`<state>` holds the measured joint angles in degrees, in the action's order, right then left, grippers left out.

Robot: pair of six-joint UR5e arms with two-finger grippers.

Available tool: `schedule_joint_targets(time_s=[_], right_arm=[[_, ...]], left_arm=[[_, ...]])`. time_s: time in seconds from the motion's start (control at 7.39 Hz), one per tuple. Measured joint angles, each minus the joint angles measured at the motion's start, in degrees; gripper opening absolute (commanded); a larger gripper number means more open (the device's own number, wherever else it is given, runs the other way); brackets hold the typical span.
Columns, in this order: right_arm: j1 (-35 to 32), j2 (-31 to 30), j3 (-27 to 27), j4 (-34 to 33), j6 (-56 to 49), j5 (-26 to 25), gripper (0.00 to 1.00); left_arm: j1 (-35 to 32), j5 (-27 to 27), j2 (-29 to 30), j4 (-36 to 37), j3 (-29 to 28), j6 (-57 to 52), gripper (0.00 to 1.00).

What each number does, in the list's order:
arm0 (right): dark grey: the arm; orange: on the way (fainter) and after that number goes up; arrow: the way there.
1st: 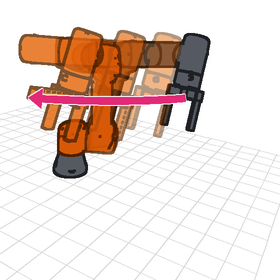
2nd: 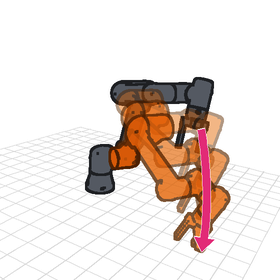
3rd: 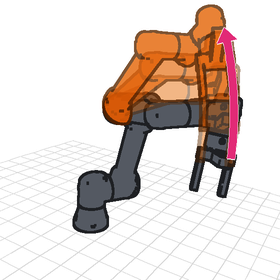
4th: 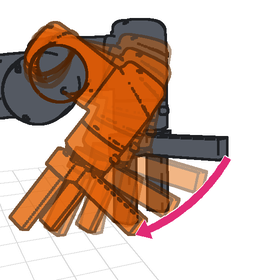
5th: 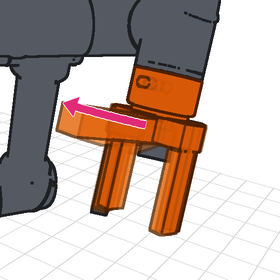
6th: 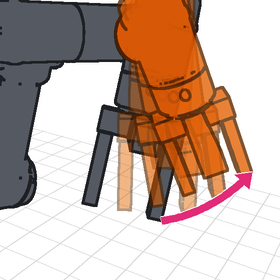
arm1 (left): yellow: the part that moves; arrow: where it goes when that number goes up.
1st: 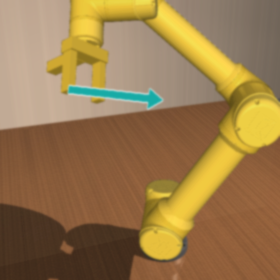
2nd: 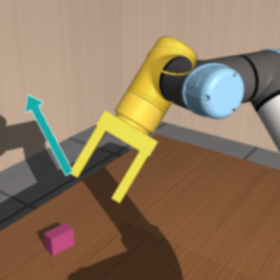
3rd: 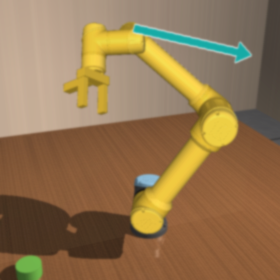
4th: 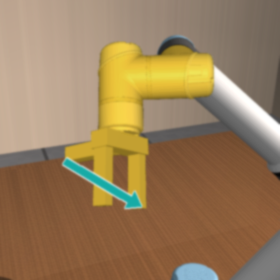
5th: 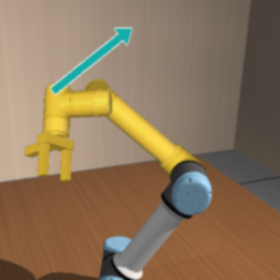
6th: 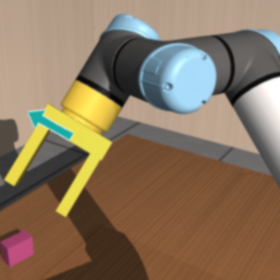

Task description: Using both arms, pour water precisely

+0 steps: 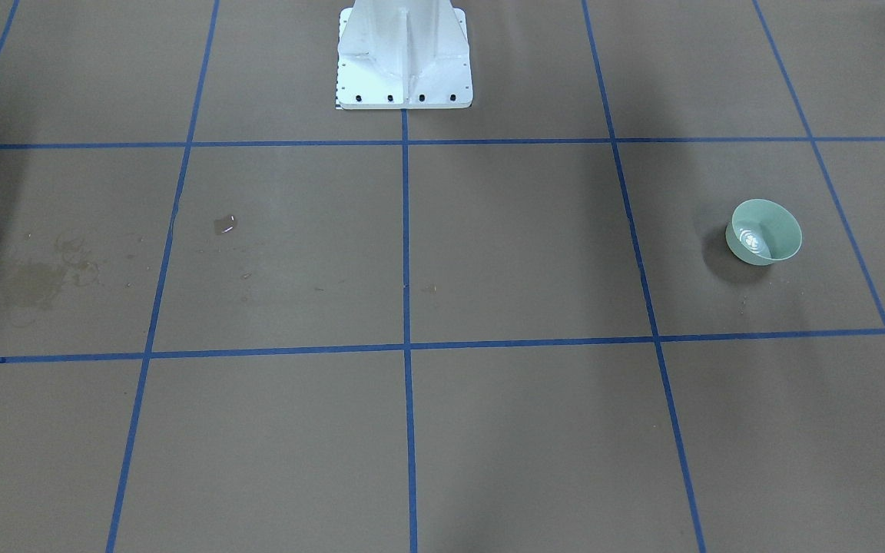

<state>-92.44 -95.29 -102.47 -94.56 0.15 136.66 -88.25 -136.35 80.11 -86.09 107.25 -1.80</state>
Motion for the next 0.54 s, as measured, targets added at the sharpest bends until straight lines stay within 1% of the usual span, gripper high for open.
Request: schedule_joint_targets(time_s=[0.54], right_arm=[[-0.27,-0.23,-0.36,0.01,0.03,0.02,1.0]], left_arm=[[0.0,0.32,0.02,-0.38,0.66,-0.12,1.0]])
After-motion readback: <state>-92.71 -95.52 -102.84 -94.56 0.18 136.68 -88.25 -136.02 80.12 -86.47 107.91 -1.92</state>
